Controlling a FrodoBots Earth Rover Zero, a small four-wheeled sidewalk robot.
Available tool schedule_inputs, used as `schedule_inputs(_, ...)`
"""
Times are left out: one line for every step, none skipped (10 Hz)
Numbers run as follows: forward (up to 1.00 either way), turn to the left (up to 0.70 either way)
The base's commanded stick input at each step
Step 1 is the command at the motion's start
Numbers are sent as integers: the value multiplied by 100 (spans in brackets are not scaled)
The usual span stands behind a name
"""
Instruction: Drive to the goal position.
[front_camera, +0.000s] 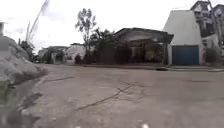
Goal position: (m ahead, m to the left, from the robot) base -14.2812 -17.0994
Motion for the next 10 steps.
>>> schedule_inputs(0,70)
schedule_inputs(0,70)
schedule_inputs(0,70)
schedule_inputs(0,70)
schedule_inputs(0,70)
schedule_inputs(0,70)
schedule_inputs(0,70)
schedule_inputs(0,70)
schedule_inputs(0,70)
schedule_inputs(0,70)
